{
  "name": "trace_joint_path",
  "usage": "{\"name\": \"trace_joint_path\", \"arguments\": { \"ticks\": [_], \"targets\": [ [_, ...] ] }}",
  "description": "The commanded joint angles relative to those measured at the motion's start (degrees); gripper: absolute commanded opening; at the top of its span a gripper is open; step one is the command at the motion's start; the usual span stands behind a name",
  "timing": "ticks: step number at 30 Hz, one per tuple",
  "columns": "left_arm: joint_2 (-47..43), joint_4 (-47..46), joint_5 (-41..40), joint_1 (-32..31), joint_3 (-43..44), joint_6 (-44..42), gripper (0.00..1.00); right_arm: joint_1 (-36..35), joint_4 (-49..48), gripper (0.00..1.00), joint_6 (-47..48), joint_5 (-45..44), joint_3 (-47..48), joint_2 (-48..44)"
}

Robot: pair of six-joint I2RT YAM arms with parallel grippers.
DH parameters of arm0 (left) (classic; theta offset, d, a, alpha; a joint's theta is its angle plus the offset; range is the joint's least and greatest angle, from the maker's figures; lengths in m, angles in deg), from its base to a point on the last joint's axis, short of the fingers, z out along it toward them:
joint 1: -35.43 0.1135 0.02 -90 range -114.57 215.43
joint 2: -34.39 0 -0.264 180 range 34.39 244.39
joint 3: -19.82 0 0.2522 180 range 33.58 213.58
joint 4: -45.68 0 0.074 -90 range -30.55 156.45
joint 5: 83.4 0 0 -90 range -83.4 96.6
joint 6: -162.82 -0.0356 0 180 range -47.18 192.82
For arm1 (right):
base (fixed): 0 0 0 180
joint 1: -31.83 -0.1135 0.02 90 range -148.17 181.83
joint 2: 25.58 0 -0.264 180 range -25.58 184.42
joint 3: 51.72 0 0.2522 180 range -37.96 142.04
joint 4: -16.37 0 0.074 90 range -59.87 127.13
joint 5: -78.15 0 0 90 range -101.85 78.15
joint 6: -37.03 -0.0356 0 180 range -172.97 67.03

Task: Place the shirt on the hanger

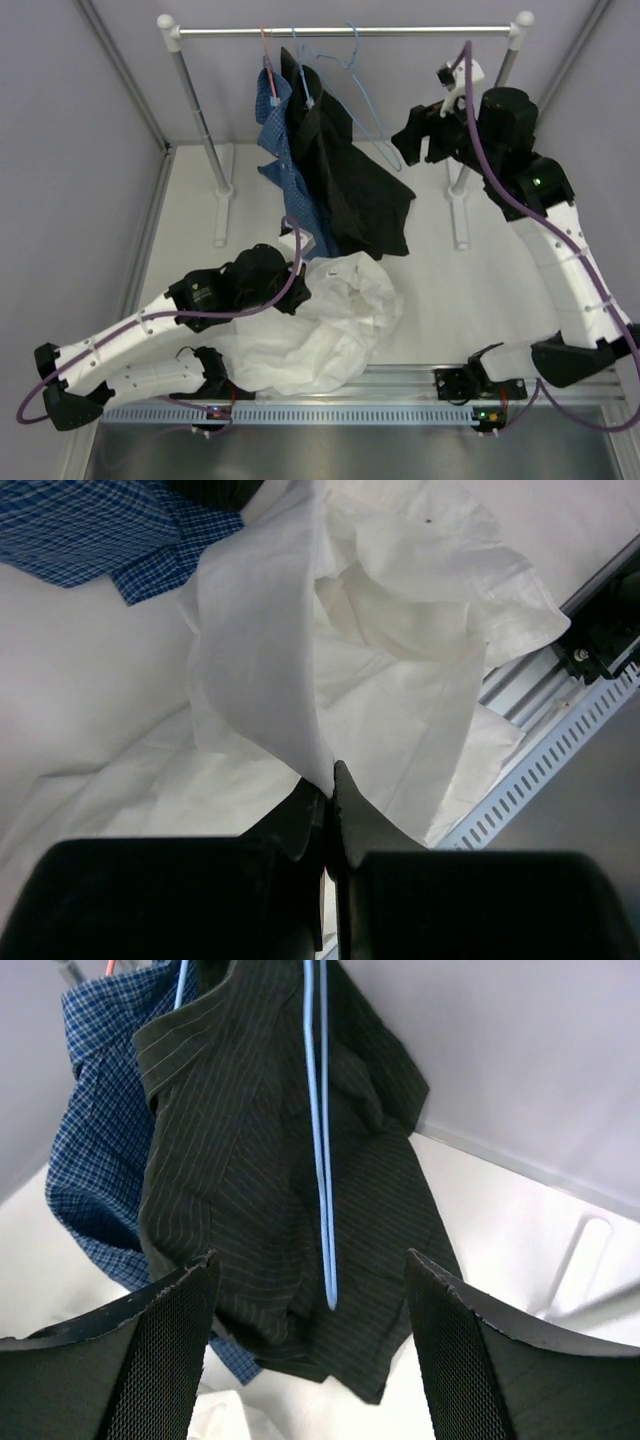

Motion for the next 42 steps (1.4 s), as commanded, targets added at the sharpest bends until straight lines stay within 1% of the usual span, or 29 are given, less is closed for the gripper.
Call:
{"name": "trace_joint_path", "arguments": {
  "ticks": [1,2,4,5,7,10,11,14,16,17,22,25,26,29,31,34,36,42],
  "targets": [
    [-5.47,-4.15,-6.81,0.19,-3.15,-1.07,0.00,1.08,5.41,0.71,6.88,9.83,7.03,8.58],
    [-6.35,-5.99,-7.89,0.27,-4.12,-0.98,0.00,1.08,5.50,0.70,7.41,10.45,10.18,10.16],
    [-8.28,-7.49,-8.95,0.27,-6.48,-1.60,0.00,1.08,6.12,0.68,8.20,9.14,13.36,15.00],
    [-8.55,-7.59,-10.61,0.27,-6.76,-1.25,0.00,1.08,6.21,0.66,8.38,7.74,16.16,16.67],
    [-9.17,-7.50,-10.89,0.27,-7.20,-0.46,0.00,1.08,6.29,0.63,9.08,6.94,18.63,20.71],
    [-9.52,-7.50,-10.10,0.27,-7.90,-0.10,0.00,1.08,6.82,0.54,9.88,6.76,22.07,24.94],
    [-9.44,-7.50,-9.75,0.27,-7.99,-0.02,0.00,1.00,7.43,0.45,9.97,7.20,23.21,25.73],
    [-9.17,-7.50,-8.60,0.27,-8.17,-0.02,0.00,0.91,7.53,0.34,10.23,7.11,23.39,26.79],
    [-8.65,-7.50,-8.43,0.27,-8.08,-0.10,0.00,1.00,7.61,0.31,10.41,6.94,23.31,26.70],
    [-8.47,-7.50,-8.43,0.27,-7.99,-0.10,0.00,1.00,7.61,0.27,10.49,6.76,22.96,26.70],
    [-7.85,-7.50,-7.46,0.27,-7.99,-0.10,0.00,0.91,7.88,0.18,11.02,6.58,20.67,26.35],
    [-8.12,-7.59,-7.90,0.27,-7.91,-0.10,0.00,0.65,7.88,0.03,10.85,6.15,20.32,26.26],
    [-8.38,-7.50,-7.90,0.27,-7.91,-0.19,0.00,0.56,7.79,0.00,10.67,5.80,20.93,26.09],
    [-8.64,-7.50,-7.99,0.27,-7.99,-0.19,0.00,0.21,7.00,0.00,9.27,4.48,21.99,25.04],
    [-9.08,-7.50,-8.07,0.27,-7.91,-0.28,0.00,0.12,5.43,0.00,6.64,2.82,21.29,23.90],
    [-9.44,-7.59,-7.55,0.27,-7.91,-0.37,0.00,0.03,0.68,0.00,2.08,0.44,19.53,21.70],
    [-9.70,-7.50,-7.20,0.27,-7.91,-0.54,0.00,0.12,-2.40,0.00,0.22,0.34,19.00,20.90],
    [-9.96,-7.50,-6.58,0.27,-7.99,-1.16,0.00,0.12,-3.20,0.00,-1.37,0.35,21.81,21.43]
  ]
}}
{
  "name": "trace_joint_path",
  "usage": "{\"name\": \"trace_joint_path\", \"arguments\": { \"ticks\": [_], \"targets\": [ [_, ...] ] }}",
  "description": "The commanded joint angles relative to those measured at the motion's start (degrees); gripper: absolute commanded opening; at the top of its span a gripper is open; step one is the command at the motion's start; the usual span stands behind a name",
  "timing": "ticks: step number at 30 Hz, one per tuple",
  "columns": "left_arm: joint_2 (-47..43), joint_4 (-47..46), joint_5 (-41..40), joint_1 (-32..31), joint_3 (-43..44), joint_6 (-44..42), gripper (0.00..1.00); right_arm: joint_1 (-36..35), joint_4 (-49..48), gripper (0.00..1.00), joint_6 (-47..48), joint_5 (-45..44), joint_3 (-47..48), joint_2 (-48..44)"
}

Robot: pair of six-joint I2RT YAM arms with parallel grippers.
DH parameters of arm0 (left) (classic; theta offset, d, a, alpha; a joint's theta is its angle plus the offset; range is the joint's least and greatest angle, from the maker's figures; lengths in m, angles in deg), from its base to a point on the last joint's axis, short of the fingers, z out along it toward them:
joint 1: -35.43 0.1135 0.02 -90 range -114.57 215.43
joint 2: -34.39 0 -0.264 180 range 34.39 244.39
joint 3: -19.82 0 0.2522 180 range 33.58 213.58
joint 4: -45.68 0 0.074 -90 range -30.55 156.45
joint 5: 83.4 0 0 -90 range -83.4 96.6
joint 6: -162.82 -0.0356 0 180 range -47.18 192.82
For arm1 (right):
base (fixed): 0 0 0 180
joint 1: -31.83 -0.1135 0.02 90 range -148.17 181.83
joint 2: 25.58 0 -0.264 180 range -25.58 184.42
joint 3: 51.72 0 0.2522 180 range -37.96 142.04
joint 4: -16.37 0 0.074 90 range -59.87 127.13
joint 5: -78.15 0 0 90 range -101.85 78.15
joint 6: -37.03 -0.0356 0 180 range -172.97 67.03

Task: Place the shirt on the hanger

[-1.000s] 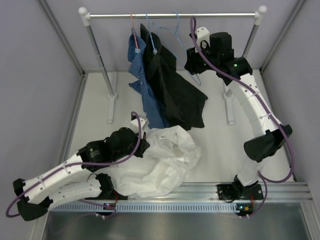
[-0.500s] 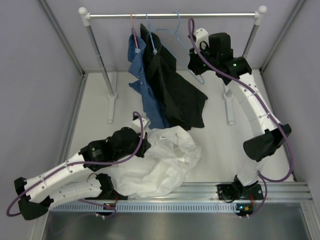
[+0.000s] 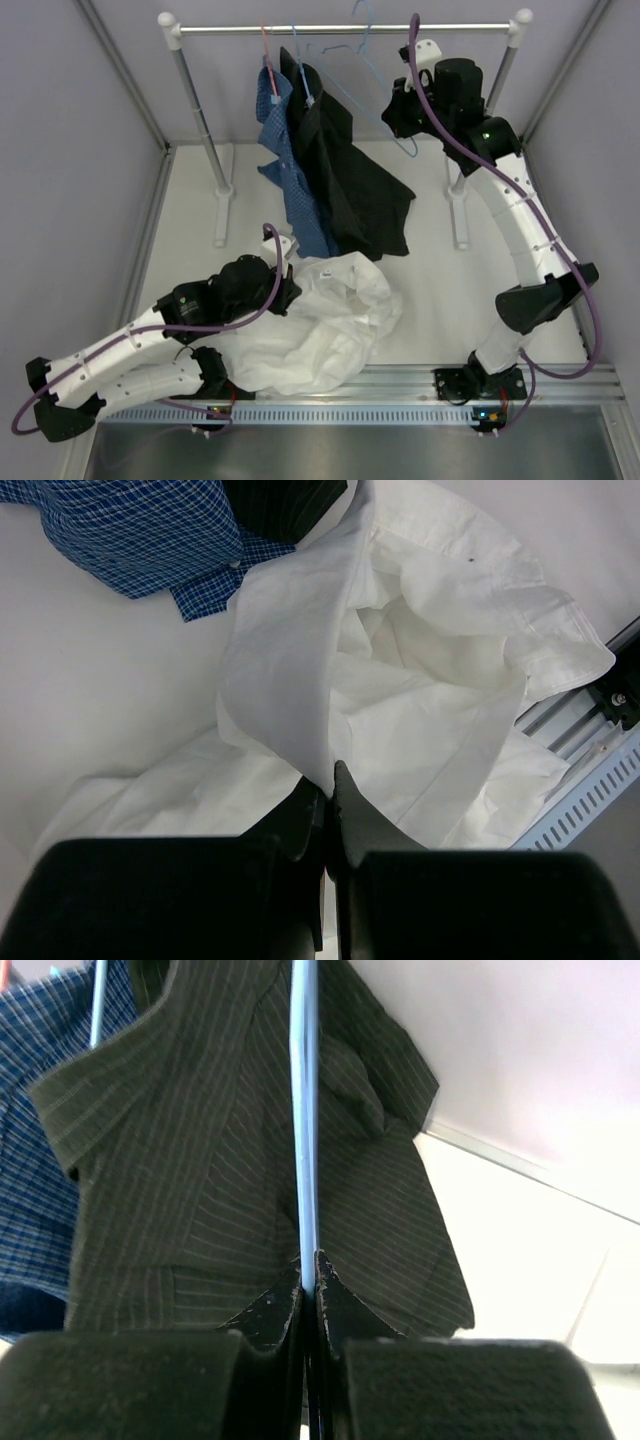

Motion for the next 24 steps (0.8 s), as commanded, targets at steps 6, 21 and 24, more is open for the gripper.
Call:
{"name": "trace_joint_path", "arguments": {
  "ticks": [6,21,24],
  "targets": [
    [-1.22,-2.84,0.70,0.21,0.01,-0.92,0.00,-0.12,-6.57,0.00,-2.93,-1.60,3.04,-3.47],
    [-1.40,-2.85,-0.97,0.21,0.88,1.98,0.00,1.98,-5.42,0.00,0.33,-6.35,-10.20,-16.91],
    [-0.96,-2.84,-2.80,0.29,2.02,3.30,0.00,3.04,-5.34,0.00,0.59,-6.35,-15.66,-22.18]
  ]
}}
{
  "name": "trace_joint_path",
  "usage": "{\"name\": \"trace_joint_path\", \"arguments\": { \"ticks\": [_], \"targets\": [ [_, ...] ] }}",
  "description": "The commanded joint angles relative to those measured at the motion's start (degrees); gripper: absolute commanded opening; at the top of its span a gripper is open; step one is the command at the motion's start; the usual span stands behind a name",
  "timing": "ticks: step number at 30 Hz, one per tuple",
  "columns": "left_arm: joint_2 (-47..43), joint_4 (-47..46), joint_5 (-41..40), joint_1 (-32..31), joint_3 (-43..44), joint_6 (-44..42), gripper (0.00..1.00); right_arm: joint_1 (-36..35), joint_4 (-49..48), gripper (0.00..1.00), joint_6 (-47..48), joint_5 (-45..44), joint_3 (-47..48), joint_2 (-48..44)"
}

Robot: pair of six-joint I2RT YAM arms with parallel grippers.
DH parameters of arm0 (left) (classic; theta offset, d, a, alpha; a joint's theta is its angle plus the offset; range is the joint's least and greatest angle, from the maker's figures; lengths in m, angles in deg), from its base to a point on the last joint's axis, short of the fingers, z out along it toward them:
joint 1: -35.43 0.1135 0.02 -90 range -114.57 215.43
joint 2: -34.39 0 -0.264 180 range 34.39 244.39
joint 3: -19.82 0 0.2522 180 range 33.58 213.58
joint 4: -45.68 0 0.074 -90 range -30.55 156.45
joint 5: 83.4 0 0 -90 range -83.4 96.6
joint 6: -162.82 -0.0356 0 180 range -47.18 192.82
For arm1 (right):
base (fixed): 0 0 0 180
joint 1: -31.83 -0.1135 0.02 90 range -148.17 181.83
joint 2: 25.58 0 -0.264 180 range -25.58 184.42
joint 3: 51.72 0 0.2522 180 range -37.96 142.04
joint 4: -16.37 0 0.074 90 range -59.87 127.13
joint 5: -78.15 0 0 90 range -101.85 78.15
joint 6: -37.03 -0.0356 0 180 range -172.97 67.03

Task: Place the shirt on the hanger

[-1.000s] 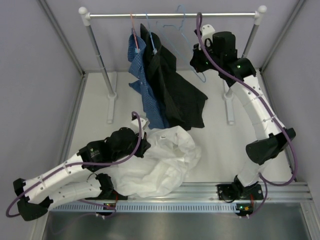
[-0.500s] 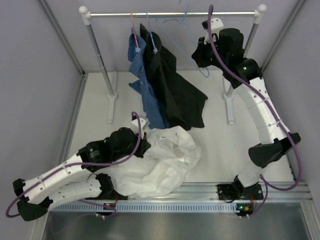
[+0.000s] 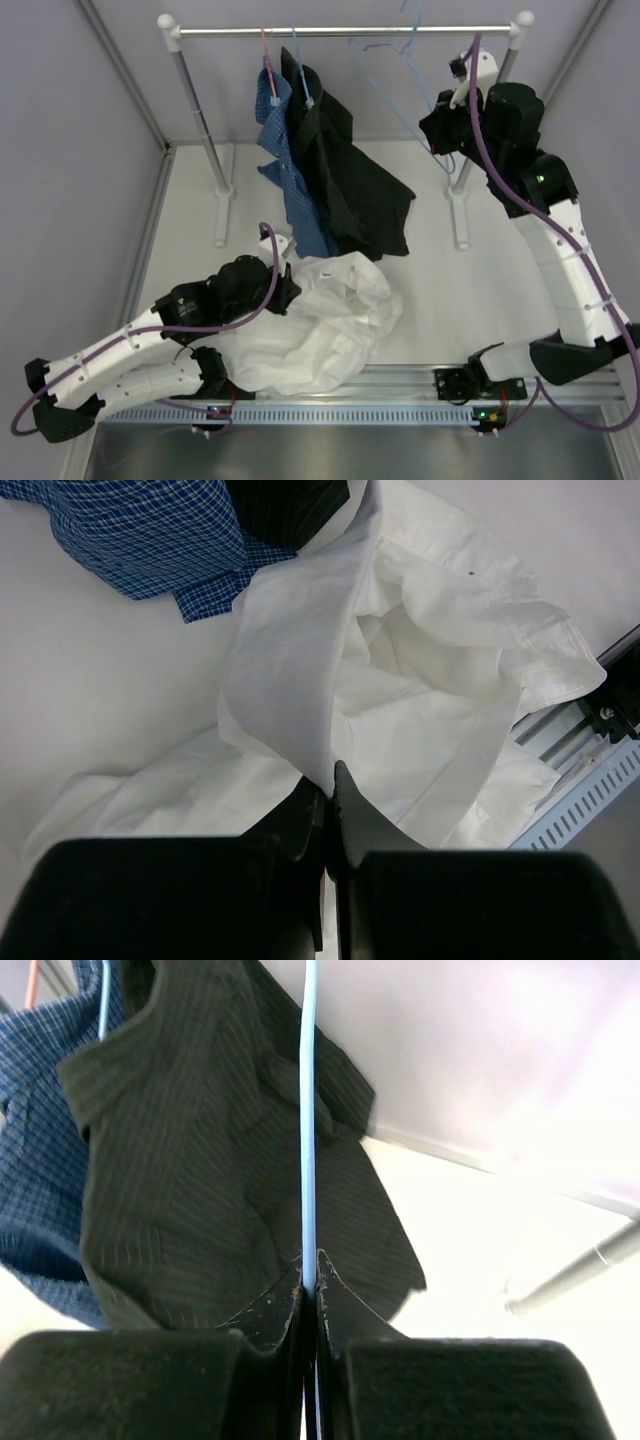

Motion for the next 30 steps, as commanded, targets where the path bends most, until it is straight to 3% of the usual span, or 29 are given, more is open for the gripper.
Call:
{"name": "trace_joint_path", "arguments": {
  "ticks": [1,6,9,12,16,21,26,30],
  "targets": [
    [-0.24,-2.65,-2.95,0.19,2.35,2.66,0.00,2.08,-3.15,0.00,1.49,-1.15,-4.95,-8.09],
    [1.87,-2.65,-6.02,0.27,4.46,5.39,0.00,3.48,-0.97,0.00,2.37,-2.81,-7.95,-11.53],
    [3.36,-2.30,-8.04,0.27,5.87,7.59,0.00,3.49,8.24,0.00,2.37,-1.95,-10.48,-15.13],
    [4.59,-2.03,-9.63,0.27,6.49,9.26,0.00,3.57,15.12,0.00,3.24,4.89,-20.46,-24.17],
    [6.79,-0.98,-9.89,0.36,7.37,10.75,0.00,3.14,21.71,0.00,7.45,21.65,-31.22,-40.58],
    [9.69,-0.89,-9.46,4.48,7.19,12.69,0.00,-3.97,23.64,0.00,5.97,25.93,-37.04,-54.32],
    [13.12,-1.94,-4.10,10.55,8.59,10.67,0.00,-9.43,27.52,0.00,3.69,21.89,-37.12,-54.61],
    [12.69,-2.38,-1.81,10.56,10.00,9.18,0.00,-10.84,27.35,0.00,3.34,20.73,-38.44,-52.50]
  ]
}}
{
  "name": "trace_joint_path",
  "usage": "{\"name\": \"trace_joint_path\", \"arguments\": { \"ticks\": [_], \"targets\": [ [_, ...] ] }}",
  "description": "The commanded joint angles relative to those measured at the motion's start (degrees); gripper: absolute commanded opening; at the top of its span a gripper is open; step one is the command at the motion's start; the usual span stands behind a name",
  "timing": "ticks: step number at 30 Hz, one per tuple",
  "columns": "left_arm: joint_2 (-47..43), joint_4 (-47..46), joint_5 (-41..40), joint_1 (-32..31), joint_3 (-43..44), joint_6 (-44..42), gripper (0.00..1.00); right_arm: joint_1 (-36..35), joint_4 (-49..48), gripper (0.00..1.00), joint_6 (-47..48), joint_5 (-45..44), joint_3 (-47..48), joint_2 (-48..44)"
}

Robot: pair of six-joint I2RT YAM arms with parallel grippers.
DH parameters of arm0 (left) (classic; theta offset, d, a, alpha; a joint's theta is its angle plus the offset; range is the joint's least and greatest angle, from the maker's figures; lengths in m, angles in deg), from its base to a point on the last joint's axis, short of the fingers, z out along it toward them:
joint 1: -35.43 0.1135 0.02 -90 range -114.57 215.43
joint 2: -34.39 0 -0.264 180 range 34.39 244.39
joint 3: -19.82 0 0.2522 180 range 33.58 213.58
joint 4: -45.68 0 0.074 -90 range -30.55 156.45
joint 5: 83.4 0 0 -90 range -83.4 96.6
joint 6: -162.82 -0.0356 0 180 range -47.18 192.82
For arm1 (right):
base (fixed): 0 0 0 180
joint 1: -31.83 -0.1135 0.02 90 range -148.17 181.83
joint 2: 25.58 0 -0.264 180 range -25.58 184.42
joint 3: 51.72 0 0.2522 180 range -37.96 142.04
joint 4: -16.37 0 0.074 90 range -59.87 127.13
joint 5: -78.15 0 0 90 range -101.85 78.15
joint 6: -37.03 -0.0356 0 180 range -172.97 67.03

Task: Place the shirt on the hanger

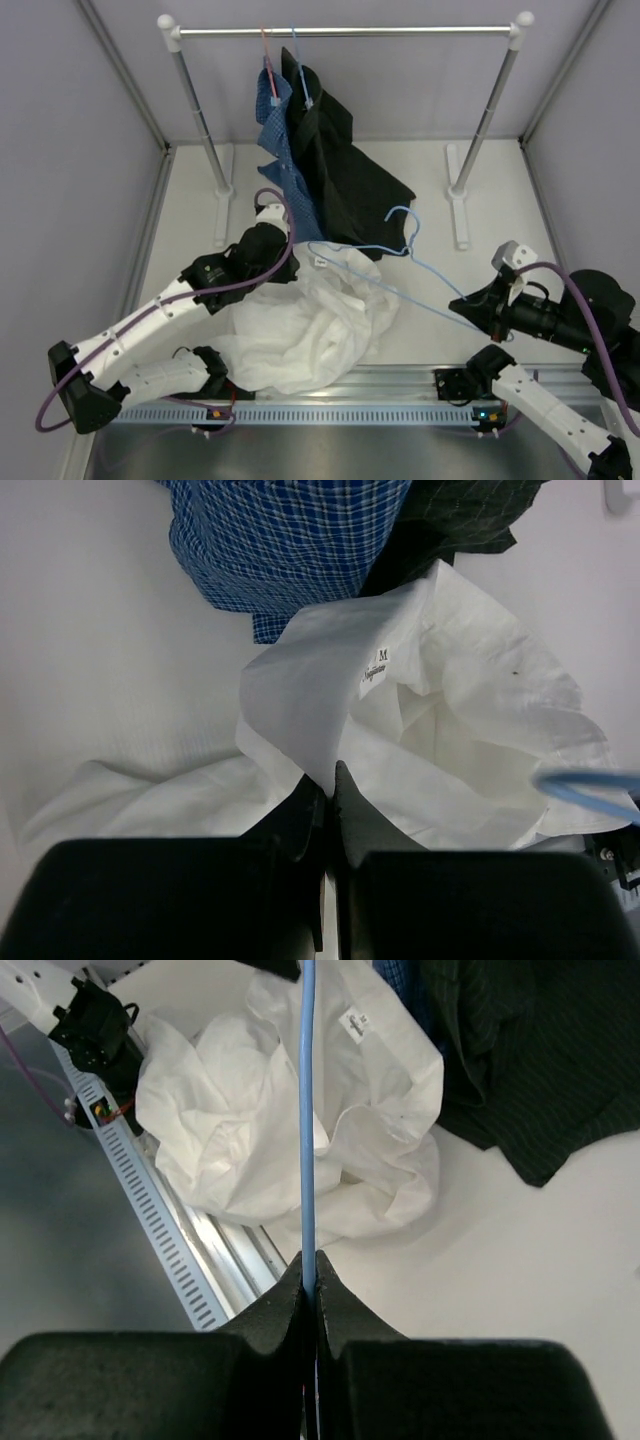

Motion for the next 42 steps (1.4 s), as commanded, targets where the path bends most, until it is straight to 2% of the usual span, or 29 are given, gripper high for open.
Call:
{"name": "trace_joint_path", "arguments": {
  "ticks": [1,3,8,11,13,16,18,19,20,21,24,27,29,30,32,33,35,36,38,40,41,42],
  "targets": [
    [-1.59,-2.58,2.41,0.24,3.38,-1.32,0.00,-0.94,1.36,0.00,-0.84,-0.86,-0.92,2.95],
    [-2.47,-2.93,4.07,0.24,3.64,-2.19,0.00,-0.94,0.92,0.00,-0.84,-0.25,-1.88,3.04],
    [-4.75,-6.09,16.72,0.24,3.03,-4.21,0.00,-0.94,-3.65,0.00,-3.39,2.57,-6.62,5.24],
    [-5.11,-6.27,21.29,0.24,3.56,-4.92,0.00,-0.94,-8.29,0.00,-3.65,8.53,-8.64,6.21],
    [-5.37,-6.01,21.05,0.24,3.82,-6.23,0.00,-0.94,-9.89,0.00,-2.95,12.14,-10.49,6.30],
    [-4.94,-1.47,16.67,0.24,5.92,-7.82,0.00,-1.03,-9.89,0.00,-2.16,12.15,-10.76,6.47],
    [-3.71,1.54,14.81,0.24,9.08,-10.52,0.00,-0.94,-10.76,0.00,-1.81,15.03,-10.94,6.65],
    [-2.40,3.20,16.80,0.24,10.14,-12.28,0.00,-0.94,-11.38,0.00,-1.81,16.27,-11.20,7.26],
    [-1.95,3.83,23.00,0.24,12.41,-15.78,0.00,-0.94,-12.08,0.00,-1.81,18.89,-11.90,7.79],
    [-1.59,4.27,25.85,0.24,13.65,-17.12,0.00,-0.94,-13.13,0.00,-1.81,20.48,-12.43,8.31],
    [0.33,9.26,31.74,0.24,21.27,-21.69,0.00,-1.38,-19.80,0.00,-1.81,28.20,-12.87,12.26],
    [1.39,12.61,35.88,0.24,30.75,-26.36,0.00,-3.04,-26.65,0.00,-5.12,31.22,-11.90,14.03],
    [1.57,14.03,38.79,0.15,35.44,-27.50,0.00,-5.23,-33.43,0.00,-7.68,28.17,-10.51,14.56],
    [1.49,14.99,39.84,0.24,37.72,-28.29,0.00,-5.94,-35.97,0.00,-9.61,22.67,-10.41,15.17],
    [1.49,16.05,41.26,0.15,44.93,-28.74,0.00,-8.48,-42.55,0.00,-13.40,18.85,-9.89,15.96],
    [1.92,17.79,40.82,0.15,47.48,-29.09,0.00,-9.63,-45.72,0.00,-14.97,13.87,-10.32,15.70],
    [2.36,19.74,35.92,0.24,54.43,-29.18,0.00,-14.96,-54.74,0.00,-18.76,5.52,-13.11,14.13],
    [2.54,21.40,33.37,0.24,56.01,-29.09,0.00,-17.00,-56.81,0.00,-19.12,-4.62,-14.44,12.03],
    [2.89,22.73,24.44,0.24,58.14,-29.09,0.00,-22.70,-59.28,0.00,-17.72,-13.21,-16.99,10.52],
    [3.07,23.43,16.95,0.24,56.92,-28.65,0.00,-25.19,-57.19,0.00,-15.35,-13.78,-16.83,11.21],
    [3.15,23.35,10.13,0.24,54.21,-28.56,0.00,-27.20,-55.79,0.00,-14.99,-12.65,-16.57,11.74],
    [3.33,23.35,8.40,0.24,52.53,-28.82,0.00,-28.26,-53.42,0.00,-13.77,-11.59,-16.82,12.62]
  ]
}}
